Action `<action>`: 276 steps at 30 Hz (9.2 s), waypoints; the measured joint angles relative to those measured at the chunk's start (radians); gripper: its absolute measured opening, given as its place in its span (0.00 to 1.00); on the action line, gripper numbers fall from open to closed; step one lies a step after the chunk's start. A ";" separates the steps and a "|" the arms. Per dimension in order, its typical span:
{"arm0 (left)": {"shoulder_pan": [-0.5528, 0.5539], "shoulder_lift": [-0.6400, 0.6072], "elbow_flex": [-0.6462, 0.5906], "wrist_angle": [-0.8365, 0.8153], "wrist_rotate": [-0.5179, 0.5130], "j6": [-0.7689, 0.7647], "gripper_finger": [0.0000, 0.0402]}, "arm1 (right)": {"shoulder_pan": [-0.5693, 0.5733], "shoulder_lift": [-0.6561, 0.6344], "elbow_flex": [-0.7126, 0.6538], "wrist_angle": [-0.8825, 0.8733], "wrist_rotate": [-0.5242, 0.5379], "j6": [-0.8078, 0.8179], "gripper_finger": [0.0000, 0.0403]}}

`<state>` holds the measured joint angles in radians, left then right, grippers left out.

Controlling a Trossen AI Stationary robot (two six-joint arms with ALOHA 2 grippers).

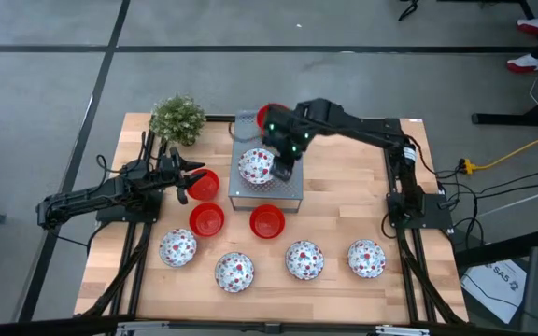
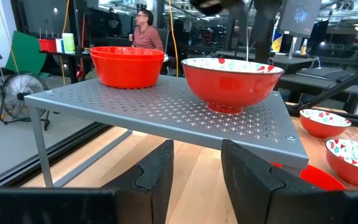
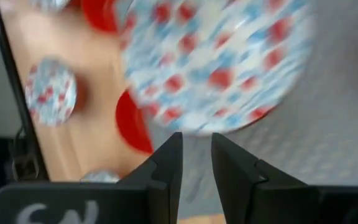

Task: Pick & Place Mini bowls
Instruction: Stack the white patterned bowl on the white patterned bowl on the shelf

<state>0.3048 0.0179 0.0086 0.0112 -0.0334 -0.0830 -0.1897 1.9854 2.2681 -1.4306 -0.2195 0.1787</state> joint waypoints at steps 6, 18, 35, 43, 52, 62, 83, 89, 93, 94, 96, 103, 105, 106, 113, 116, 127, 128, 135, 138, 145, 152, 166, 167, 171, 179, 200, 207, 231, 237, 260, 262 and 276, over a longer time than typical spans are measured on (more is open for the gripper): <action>0.000 0.000 0.000 0.000 0.000 0.000 0.32 | 0.160 0.000 0.000 -0.068 0.000 0.037 0.21; 0.000 0.000 0.000 0.000 0.000 0.000 0.32 | 0.553 0.000 0.000 -0.074 0.209 0.237 0.21; 0.000 0.000 0.000 0.000 0.000 0.000 0.32 | 0.911 0.000 0.000 -0.107 0.385 0.627 0.21; 0.000 0.000 0.000 0.000 0.000 0.000 0.32 | 0.987 0.000 -0.001 -0.107 0.508 0.675 0.21; 0.000 0.000 0.000 0.000 0.000 0.000 0.32 | 0.990 0.084 -0.002 -0.140 0.515 0.701 0.21; 0.000 0.000 0.000 0.000 0.000 0.000 0.32 | 0.929 0.199 -0.002 -0.139 0.519 0.633 0.22; 0.000 0.000 0.000 0.000 0.000 0.000 0.32 | 0.920 0.415 -0.002 -0.115 0.624 0.654 0.62; 0.000 0.000 0.000 0.000 0.000 0.000 0.32 | 0.918 0.445 -0.001 -0.126 0.654 0.655 0.62; 0.000 0.000 0.000 0.000 0.000 0.000 0.32 | 0.916 0.470 -0.001 -0.126 0.646 0.654 0.62; 0.000 0.000 0.000 0.000 0.000 0.000 0.32 | 0.916 0.475 -0.001 -0.126 0.646 0.652 0.62; 0.000 0.000 0.000 0.000 0.000 0.000 0.32 | 0.916 0.476 -0.001 -0.126 0.646 0.651 0.62; 0.000 0.000 0.000 0.000 0.000 0.000 0.32 | 0.912 0.476 -0.001 -0.126 0.646 0.651 0.55; 0.000 0.000 0.000 0.000 0.000 0.000 0.32 | 0.912 0.476 -0.001 -0.126 0.646 0.651 0.50; 0.000 0.000 0.000 0.000 0.000 0.000 0.32 | 0.912 0.476 -0.001 -0.126 0.646 0.651 0.47; 0.000 0.000 0.000 0.000 0.000 0.000 0.32 | 0.906 0.476 -0.001 -0.126 0.635 0.647 0.26; 0.000 0.000 0.000 0.000 0.000 0.000 0.32 | 0.904 0.476 -0.001 -0.126 0.624 0.640 0.17; 0.000 0.000 0.000 0.000 0.000 0.000 0.32 | 0.899 0.476 -0.001 -0.103 0.562 0.538 0.07; 0.000 0.000 0.000 0.000 0.000 0.000 0.32 | 0.896 0.476 -0.001 -0.101 0.554 0.528 0.07; 0.000 0.000 0.000 0.000 0.000 0.000 0.32 | 0.891 0.473 0.000 -0.103 0.537 0.484 0.03; 0.000 0.000 0.000 0.000 0.000 0.000 0.32 | 0.891 0.466 0.000 -0.097 0.516 0.464 0.05; 0.000 0.000 0.000 0.000 0.000 0.000 0.32 | 0.885 0.420 -0.001 -0.089 0.469 0.441 0.02; 0.000 0.000 0.000 0.000 0.000 0.000 0.32 | 0.865 0.386 -0.001 -0.045 0.413 0.436 0.03; 0.000 0.000 0.000 0.000 0.000 0.000 0.32 | 0.840 0.263 -0.001 -0.007 0.394 0.415 0.02; 0.000 0.000 0.000 0.000 0.000 0.000 0.32 | 0.839 0.254 -0.001 -0.006 0.397 0.415 0.02; 0.000 0.000 0.000 0.000 0.000 0.000 0.32 | 0.829 0.208 -0.001 0.004 0.409 0.413 0.02; 0.000 0.000 0.000 0.000 0.000 0.000 0.32 | 0.795 0.117 -0.001 0.028 0.485 0.371 0.02; 0.000 0.000 0.000 0.000 0.000 0.000 0.32 | 0.603 0.025 0.070 0.107 0.620 -0.109 0.02; 0.000 0.000 0.000 0.000 0.000 0.000 0.32 | 0.513 0.021 0.089 0.149 0.616 -0.256 0.02; 0.000 0.000 0.000 0.000 0.000 0.000 0.32 | 0.262 0.008 0.044 0.225 0.507 -0.393 0.02; 0.000 0.000 0.000 0.000 0.000 0.000 0.32 | 0.240 0.008 -0.016 0.225 0.491 -0.393 0.02; 0.000 0.000 0.000 0.000 0.000 0.000 0.32 | 0.232 0.008 -0.082 0.202 0.463 -0.397 0.10; 0.000 0.000 0.000 0.000 0.000 0.000 0.32 | 0.232 0.008 -0.082 0.202 0.462 -0.397 0.10; 0.000 0.000 0.000 0.000 0.000 0.000 0.32 | 0.232 0.008 -0.061 0.206 0.462 -0.423 0.15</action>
<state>0.3050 0.0178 0.0082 0.0113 -0.0334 -0.0833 0.0422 1.9934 2.2071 -1.2243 0.2424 -0.2446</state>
